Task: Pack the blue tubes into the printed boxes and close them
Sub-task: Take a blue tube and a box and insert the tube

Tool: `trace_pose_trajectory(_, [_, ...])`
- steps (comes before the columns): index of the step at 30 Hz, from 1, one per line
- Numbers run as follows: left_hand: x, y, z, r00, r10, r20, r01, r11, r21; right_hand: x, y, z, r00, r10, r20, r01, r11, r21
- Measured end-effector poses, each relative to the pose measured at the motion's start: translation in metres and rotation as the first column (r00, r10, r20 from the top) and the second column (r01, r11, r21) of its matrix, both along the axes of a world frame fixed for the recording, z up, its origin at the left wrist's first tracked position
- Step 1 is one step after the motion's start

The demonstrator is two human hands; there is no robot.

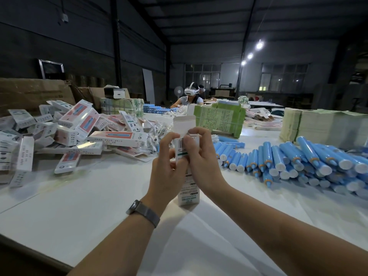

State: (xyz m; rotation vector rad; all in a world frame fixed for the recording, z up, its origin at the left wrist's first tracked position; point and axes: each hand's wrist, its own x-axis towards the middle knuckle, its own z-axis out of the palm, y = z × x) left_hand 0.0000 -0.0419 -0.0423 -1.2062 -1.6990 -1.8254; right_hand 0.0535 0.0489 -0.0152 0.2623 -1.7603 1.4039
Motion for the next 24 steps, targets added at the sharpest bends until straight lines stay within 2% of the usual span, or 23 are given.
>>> trace_pose_trajectory(7, [0.000, 0.001, -0.001, 1.000, -0.017, 0.017, 0.017, 1.000, 0.004, 0.004, 0.002, 0.001, 1.000, -0.004, 0.023, 0.003, 0.999, 0.033])
trace_pose_trajectory(13, [0.004, 0.001, -0.002, 0.999, -0.026, 0.019, 0.025, 0.999, 0.023, 0.007, 0.005, 0.004, 0.998, 0.040, 0.051, -0.039, 0.999, -0.017])
trace_pose_trajectory(18, [0.004, 0.002, -0.002, 0.997, -0.069, 0.044, 0.068, 0.997, 0.022, 0.006, 0.011, 0.019, 0.997, -0.075, 0.024, 0.075, 0.997, 0.011])
trace_pose_trajectory(24, [0.003, 0.001, -0.001, 0.993, -0.074, 0.094, 0.074, 0.997, 0.006, 0.007, 0.012, 0.023, 0.992, -0.111, -0.055, 0.112, 0.993, 0.029])
